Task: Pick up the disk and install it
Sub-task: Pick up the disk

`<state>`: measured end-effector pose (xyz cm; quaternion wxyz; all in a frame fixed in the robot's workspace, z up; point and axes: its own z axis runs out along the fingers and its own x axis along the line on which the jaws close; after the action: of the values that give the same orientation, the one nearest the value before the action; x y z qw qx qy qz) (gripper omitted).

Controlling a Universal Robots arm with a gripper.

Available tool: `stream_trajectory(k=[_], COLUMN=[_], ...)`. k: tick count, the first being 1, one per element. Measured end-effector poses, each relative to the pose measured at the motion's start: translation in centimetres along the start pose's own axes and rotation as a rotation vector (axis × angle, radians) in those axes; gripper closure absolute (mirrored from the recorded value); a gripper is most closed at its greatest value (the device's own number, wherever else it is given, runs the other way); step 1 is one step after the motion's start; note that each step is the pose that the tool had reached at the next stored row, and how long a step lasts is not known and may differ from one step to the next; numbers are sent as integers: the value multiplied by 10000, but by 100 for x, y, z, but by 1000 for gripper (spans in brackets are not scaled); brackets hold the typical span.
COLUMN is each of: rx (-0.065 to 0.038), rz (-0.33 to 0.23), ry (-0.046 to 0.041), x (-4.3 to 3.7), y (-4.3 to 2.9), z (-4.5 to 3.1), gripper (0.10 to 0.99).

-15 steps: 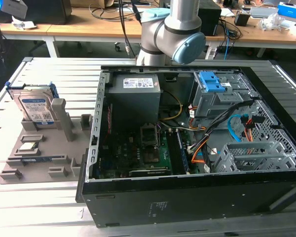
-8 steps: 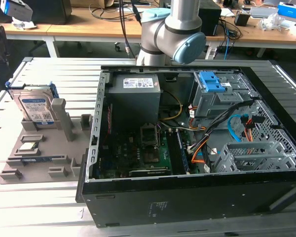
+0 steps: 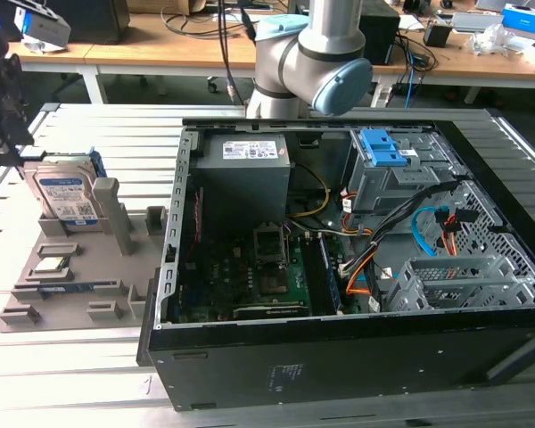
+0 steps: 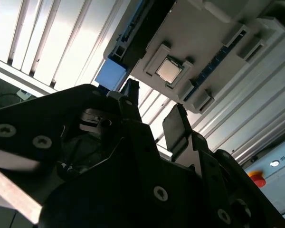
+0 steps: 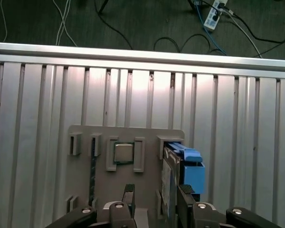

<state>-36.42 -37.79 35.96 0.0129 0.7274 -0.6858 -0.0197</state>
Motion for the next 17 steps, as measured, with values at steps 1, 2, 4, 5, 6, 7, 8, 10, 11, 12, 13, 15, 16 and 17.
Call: stream_trajectory(k=[1, 2, 4, 5, 6, 7, 8, 10, 11, 12, 13, 15, 16, 17], rx=[0, 1, 0, 1, 2, 2, 0, 0, 0, -1, 2, 2, 1, 0], rz=[-13, -18, -20, -20, -20, -20, -20, -20, -20, -20, -20, -19, -21, -22], ry=[0, 0, 0, 0, 0, 0, 1, 1, 2, 2, 1, 1, 1, 1], x=[-60, -99, -204, -241, -256, -260, -263, -290, -305, -327, -338, -351, -351, -350], y=[-6, -9, -16, -20, -21, -22, -23, -27, -27, -27, -25, -14, -9, -8], z=[4, 8, 32, 56, 82, 98, 114, 165, 176, 193, 206, 250, 279, 297], gripper=[604, 604, 604, 604, 604, 604, 604, 604, 604, 604, 604, 604, 604, 604])
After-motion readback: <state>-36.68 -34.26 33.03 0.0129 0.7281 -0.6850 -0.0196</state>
